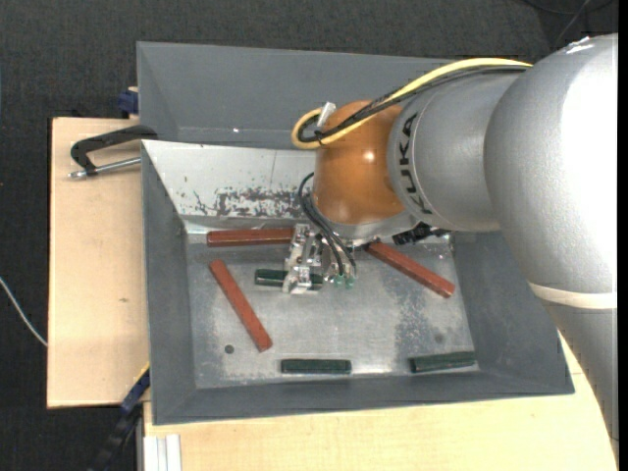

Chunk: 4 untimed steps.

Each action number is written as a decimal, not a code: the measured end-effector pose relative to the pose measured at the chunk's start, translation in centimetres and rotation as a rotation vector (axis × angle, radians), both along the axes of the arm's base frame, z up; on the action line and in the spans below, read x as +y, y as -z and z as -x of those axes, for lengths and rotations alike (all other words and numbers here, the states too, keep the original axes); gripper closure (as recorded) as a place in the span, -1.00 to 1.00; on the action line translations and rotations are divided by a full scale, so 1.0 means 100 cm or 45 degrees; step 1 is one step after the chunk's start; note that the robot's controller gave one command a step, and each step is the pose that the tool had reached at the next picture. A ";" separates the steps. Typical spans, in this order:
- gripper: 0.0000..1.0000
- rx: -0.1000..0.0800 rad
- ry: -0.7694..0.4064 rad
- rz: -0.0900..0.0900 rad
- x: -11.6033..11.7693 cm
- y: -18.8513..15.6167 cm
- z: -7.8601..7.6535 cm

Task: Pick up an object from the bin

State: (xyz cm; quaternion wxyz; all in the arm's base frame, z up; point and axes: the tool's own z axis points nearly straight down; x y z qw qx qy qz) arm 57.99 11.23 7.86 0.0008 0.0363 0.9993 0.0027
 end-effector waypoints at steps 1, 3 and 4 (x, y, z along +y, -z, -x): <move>1.00 0.000 0.000 0.000 0.000 0.000 0.000; 1.00 -0.006 -0.455 0.007 -0.057 -0.041 0.016; 1.00 -0.016 -0.379 0.006 -0.051 -0.218 0.037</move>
Offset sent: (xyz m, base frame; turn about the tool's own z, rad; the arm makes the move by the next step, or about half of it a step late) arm -0.0395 -0.1018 0.0980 -0.2674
